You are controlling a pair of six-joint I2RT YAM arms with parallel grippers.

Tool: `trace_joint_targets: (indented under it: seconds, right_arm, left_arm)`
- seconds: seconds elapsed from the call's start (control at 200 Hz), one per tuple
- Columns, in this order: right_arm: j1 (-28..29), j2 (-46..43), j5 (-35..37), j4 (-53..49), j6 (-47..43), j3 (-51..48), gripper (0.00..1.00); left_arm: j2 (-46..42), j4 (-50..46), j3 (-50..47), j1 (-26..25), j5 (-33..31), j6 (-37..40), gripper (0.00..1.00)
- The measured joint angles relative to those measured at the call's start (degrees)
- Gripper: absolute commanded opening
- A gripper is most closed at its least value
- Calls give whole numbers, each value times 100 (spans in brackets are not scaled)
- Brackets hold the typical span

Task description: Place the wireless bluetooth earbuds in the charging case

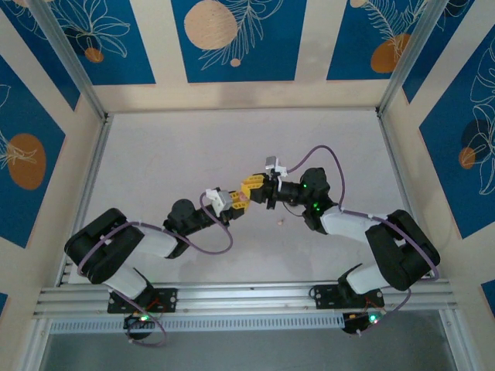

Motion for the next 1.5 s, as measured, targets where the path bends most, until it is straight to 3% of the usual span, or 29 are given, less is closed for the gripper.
trace_joint_targets:
  seconds: [0.395,1.5]
  right_arm:
    - [118,-682,68,-330,-46,-245,17]
    - [109,-396,317,-22,22,-514,18]
  left_arm:
    - [2,20,59,0,-59,-2,13]
    - [-186,-98,70,-11,155,-17,13]
